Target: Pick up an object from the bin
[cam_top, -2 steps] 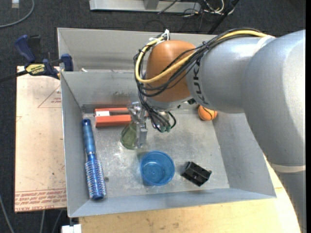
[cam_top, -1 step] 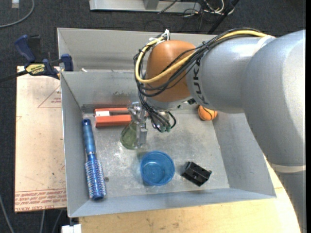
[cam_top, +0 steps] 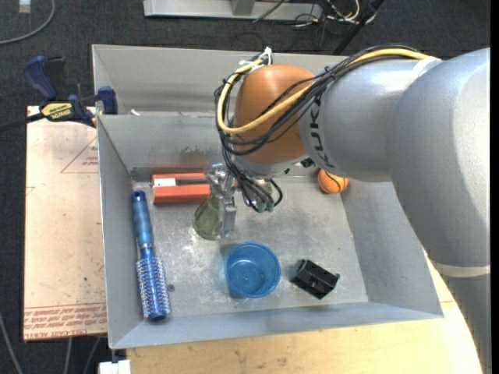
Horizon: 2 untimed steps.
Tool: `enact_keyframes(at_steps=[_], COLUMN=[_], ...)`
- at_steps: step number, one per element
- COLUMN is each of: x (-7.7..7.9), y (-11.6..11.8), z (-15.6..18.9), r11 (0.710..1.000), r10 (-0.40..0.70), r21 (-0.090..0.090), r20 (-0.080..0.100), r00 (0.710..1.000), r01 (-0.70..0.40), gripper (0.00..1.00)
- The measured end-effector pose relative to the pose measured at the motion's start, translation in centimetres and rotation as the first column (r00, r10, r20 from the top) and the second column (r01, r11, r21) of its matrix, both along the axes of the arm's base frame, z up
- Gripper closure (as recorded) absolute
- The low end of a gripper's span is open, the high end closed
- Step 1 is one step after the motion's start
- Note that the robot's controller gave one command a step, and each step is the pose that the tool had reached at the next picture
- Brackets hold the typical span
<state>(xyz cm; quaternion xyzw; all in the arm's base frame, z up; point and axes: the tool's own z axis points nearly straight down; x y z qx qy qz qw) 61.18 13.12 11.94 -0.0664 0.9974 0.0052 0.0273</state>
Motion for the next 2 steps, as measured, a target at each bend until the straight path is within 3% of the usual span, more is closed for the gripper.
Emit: enact_keyframes(at_steps=[2], x=[0.0], y=[0.0], z=[0.0], r11=[1.0], r10=[0.0], r21=[0.0], r20=[0.0], r00=[1.0], r01=[0.0], gripper=[1.0])
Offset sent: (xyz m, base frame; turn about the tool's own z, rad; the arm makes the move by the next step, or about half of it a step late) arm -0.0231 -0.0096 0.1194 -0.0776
